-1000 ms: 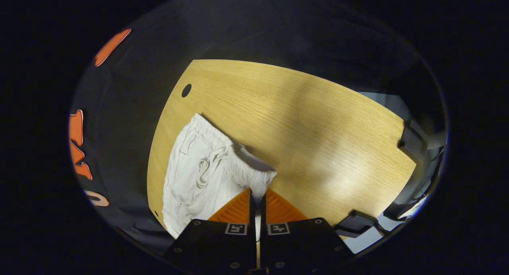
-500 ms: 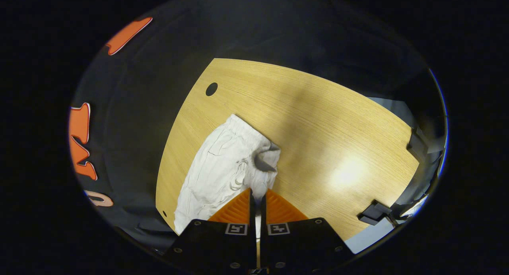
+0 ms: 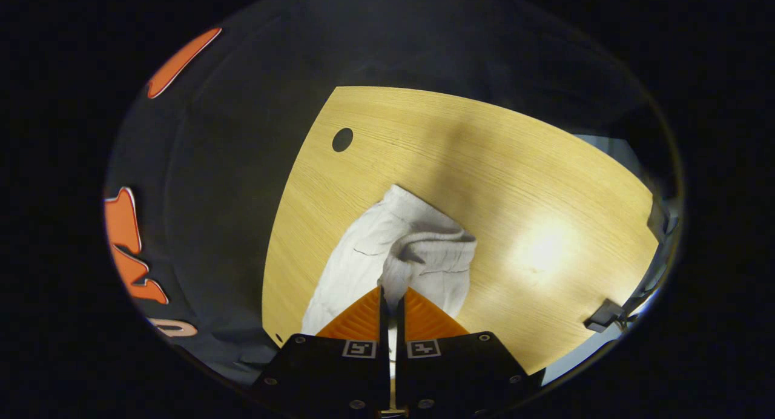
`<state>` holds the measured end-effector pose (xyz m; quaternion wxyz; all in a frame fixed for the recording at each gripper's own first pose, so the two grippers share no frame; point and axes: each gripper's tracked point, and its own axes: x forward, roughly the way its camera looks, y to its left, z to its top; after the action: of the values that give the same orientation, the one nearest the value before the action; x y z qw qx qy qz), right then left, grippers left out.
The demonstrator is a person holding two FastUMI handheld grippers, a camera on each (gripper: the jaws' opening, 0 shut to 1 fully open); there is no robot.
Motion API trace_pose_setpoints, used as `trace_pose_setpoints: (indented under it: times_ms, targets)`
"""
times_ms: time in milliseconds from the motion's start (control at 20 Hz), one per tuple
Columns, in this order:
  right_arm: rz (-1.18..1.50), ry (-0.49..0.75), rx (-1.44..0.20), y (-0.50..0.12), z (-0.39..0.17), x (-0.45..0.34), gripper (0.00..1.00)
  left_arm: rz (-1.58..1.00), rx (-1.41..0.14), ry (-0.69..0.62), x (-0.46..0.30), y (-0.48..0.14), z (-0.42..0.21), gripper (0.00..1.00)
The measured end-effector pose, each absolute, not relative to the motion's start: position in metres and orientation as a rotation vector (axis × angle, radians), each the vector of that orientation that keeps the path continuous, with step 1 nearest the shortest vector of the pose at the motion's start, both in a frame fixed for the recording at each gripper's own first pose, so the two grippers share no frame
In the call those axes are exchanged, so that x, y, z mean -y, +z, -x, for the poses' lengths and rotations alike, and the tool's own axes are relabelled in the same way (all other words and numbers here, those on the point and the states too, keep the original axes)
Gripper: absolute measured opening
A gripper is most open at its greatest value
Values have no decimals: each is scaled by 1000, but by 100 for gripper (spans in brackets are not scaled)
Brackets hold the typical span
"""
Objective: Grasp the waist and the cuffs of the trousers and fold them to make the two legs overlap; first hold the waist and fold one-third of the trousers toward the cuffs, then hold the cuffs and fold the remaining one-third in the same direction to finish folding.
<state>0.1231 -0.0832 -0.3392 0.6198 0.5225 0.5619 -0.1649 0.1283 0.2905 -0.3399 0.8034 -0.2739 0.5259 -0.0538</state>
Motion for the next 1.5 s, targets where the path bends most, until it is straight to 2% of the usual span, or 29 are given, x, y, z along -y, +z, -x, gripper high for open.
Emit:
trace_pose_setpoints:
  times_ms: [300,450,650,750,850,900,950,1000,1050,1100,1300,1400,1500]
  targets:
    - [-1500,-437,-1224,-376,-189,91,4,960,-1006,112,-323,-352,-201,4]
    - [-1556,-469,-1216,-399,-204,84,4,899,-1047,162,-326,-368,-201,4]
    - [-1627,-492,-1205,-407,-216,83,4,822,-1025,157,-325,-362,-216,4]
    - [-1675,-483,-1145,-403,-225,86,5,825,-994,175,-329,-358,-227,11]
    - [-1637,-444,-1066,-394,-237,93,15,820,-934,188,-331,-351,-239,35]
    - [-1609,-425,-1047,-388,-238,97,29,804,-923,189,-336,-339,-236,47]
    - [-1584,-414,-1034,-386,-237,102,25,781,-923,188,-336,-339,-234,60]
    - [-1546,-416,-1038,-386,-233,107,39,753,-935,184,-335,-334,-228,73]
    - [-1497,-421,-1049,-385,-224,113,65,734,-941,179,-332,-330,-227,85]
    - [-1448,-421,-1065,-385,-214,119,63,718,-950,169,-329,-324,-225,98]
    - [-1287,-395,-1112,-378,-178,130,75,583,-987,148,-319,-305,-210,100]
    - [-1227,-389,-1170,-377,-157,129,80,516,-1007,124,-311,-301,-200,96]
    - [-1193,-379,-1208,-378,-138,128,80,469,-1019,103,-301,-291,-189,100]
